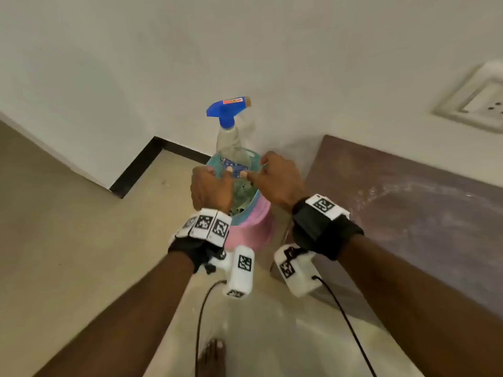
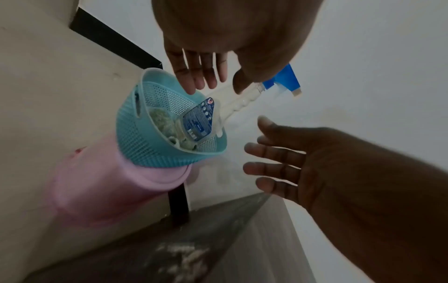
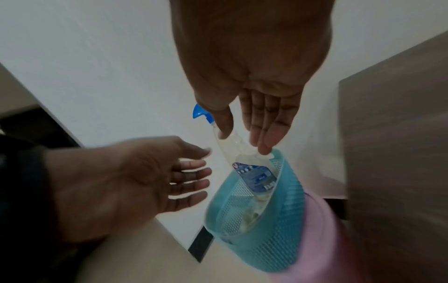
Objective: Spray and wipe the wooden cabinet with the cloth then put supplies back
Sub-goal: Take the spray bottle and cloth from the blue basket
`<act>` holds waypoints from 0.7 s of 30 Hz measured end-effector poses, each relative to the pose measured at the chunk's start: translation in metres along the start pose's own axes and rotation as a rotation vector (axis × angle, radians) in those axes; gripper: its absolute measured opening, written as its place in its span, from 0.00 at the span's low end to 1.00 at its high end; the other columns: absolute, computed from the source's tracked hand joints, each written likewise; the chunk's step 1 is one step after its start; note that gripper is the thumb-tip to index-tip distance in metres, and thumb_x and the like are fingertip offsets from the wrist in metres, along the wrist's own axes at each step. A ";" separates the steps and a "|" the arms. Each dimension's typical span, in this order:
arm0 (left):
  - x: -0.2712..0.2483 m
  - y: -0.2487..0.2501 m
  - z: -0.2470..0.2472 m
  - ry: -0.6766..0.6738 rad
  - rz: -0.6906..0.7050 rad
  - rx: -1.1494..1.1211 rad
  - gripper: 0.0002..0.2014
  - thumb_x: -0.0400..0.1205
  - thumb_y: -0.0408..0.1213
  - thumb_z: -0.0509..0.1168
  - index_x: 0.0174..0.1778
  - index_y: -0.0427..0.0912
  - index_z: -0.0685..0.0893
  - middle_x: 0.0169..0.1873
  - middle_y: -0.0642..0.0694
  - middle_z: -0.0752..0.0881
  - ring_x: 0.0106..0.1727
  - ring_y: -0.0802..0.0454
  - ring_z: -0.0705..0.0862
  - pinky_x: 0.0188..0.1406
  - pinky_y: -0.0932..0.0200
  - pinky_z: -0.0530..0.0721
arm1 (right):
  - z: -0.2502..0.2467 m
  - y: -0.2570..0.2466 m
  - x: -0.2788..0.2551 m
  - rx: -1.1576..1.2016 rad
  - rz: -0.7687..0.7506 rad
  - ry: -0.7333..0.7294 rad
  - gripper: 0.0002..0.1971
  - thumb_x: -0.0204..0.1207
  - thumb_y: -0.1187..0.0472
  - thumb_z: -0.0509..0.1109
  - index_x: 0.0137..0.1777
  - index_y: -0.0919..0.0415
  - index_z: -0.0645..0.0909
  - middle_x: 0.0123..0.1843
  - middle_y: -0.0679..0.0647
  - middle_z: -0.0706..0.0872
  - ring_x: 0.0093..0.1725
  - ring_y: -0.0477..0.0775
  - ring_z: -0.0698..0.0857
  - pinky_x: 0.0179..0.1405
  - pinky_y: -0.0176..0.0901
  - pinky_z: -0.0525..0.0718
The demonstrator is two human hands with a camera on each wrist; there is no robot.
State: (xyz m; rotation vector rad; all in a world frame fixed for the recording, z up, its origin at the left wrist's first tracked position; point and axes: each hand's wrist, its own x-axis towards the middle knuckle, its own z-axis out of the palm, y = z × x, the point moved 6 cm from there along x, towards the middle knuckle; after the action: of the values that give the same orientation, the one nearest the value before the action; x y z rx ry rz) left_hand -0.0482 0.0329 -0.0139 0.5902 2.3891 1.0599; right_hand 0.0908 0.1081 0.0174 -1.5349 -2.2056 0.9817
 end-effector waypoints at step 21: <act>0.017 0.045 -0.027 0.113 0.617 -0.091 0.27 0.75 0.55 0.79 0.55 0.38 0.79 0.53 0.45 0.88 0.57 0.42 0.87 0.51 0.53 0.78 | -0.015 -0.003 0.003 0.119 -0.156 0.270 0.24 0.76 0.40 0.69 0.53 0.63 0.80 0.52 0.59 0.84 0.53 0.62 0.82 0.49 0.52 0.83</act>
State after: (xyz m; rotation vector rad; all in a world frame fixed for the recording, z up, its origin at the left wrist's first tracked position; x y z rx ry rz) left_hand -0.0679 0.0549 0.0327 1.3164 2.2830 1.4690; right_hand 0.0960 0.1158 0.0304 -1.3334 -2.0060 0.7923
